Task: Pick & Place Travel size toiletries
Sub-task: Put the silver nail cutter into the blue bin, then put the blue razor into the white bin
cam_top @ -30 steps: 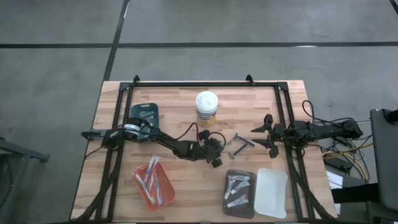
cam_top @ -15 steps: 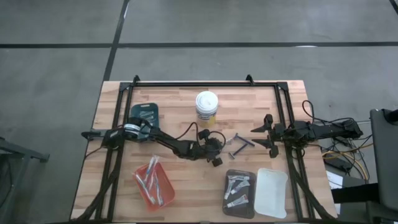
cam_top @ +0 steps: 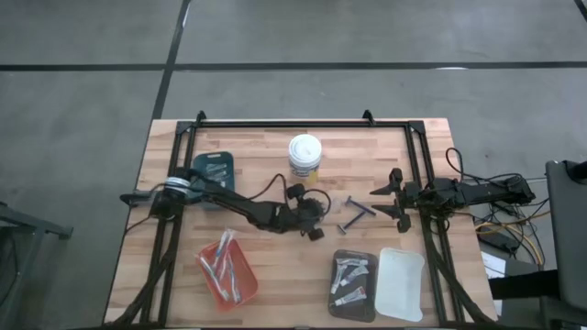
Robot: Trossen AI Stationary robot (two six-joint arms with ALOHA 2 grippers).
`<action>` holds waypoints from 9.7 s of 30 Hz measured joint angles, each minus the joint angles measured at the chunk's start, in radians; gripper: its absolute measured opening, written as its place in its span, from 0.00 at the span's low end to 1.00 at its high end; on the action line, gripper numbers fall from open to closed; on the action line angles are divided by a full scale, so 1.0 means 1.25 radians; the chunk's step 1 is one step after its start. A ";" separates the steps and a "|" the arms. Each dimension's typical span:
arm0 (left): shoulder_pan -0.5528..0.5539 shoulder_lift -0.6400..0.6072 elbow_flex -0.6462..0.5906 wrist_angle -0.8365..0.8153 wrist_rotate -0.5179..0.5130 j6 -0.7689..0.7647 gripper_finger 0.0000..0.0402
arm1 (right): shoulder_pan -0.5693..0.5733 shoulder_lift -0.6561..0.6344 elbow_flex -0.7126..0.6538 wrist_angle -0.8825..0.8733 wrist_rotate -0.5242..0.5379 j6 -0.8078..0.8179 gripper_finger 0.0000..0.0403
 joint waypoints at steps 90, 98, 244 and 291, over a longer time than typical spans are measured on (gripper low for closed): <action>-0.121 -1.048 -0.482 -0.671 -0.116 -0.497 0.45 | 0.000 0.000 0.000 0.000 0.000 0.000 0.49; -0.121 -0.933 -0.482 -0.371 -0.078 -0.276 0.45 | 0.000 0.000 0.000 0.000 0.000 0.000 0.49; -0.090 -1.555 -0.997 -0.111 0.184 0.205 0.45 | -0.088 1.052 0.408 -0.315 0.055 0.112 0.22; -0.090 -1.554 -0.997 -0.111 0.184 0.205 0.45 | 0.034 0.575 0.448 -0.464 -0.094 0.273 0.08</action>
